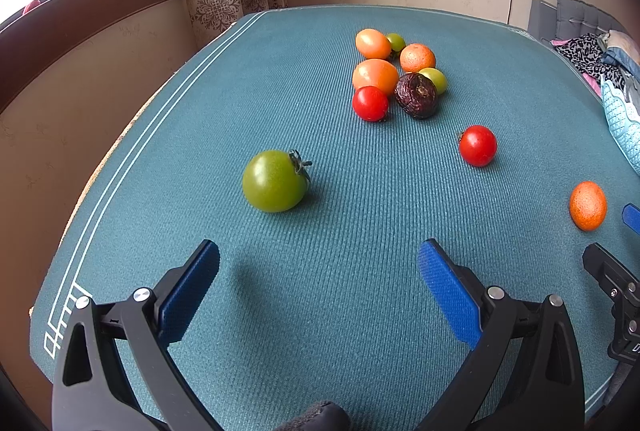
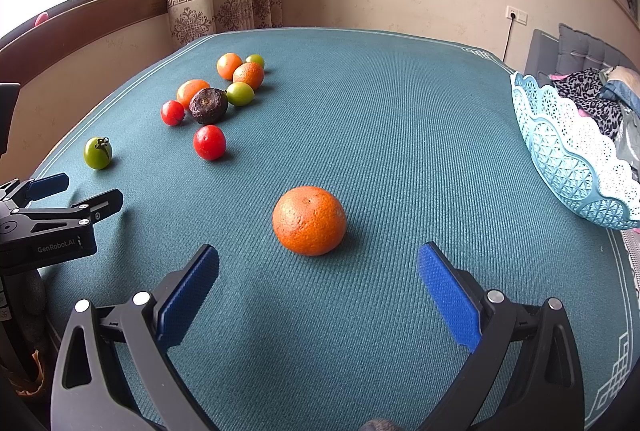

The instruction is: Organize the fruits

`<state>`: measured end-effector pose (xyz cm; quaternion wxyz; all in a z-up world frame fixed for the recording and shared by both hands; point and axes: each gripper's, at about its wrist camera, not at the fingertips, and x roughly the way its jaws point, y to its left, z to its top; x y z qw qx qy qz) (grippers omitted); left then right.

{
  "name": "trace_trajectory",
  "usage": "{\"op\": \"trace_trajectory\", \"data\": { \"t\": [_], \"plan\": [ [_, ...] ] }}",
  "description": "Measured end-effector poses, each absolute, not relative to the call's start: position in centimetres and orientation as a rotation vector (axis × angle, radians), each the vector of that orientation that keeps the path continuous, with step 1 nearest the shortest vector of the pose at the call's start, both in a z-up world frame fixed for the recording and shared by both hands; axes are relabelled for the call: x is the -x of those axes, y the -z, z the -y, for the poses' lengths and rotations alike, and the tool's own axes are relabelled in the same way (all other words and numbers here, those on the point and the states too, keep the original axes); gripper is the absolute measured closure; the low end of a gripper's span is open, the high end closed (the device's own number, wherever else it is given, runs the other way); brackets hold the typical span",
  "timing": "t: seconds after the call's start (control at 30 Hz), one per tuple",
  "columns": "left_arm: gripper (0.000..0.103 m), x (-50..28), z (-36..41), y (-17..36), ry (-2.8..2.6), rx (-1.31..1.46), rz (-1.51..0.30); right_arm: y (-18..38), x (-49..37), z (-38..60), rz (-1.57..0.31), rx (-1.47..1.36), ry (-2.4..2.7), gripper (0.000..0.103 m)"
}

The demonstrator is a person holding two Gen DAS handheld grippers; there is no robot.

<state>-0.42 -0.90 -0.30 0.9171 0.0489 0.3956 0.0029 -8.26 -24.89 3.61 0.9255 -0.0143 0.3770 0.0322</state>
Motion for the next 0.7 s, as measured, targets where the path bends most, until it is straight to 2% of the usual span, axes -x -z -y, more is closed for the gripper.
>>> {"op": "trace_trajectory", "data": {
  "t": [0.3, 0.7],
  "plan": [
    [0.002, -0.9, -1.0, 0.4, 0.007, -0.001, -0.883, -2.6, 6.6, 26.7, -0.879, -0.102, -0.108, 0.005],
    [0.002, -2.8, -1.6, 0.4, -0.024, -0.025, -0.911, -2.5, 3.9, 26.1, -0.952, -0.092, -0.103, 0.005]
  ]
}}
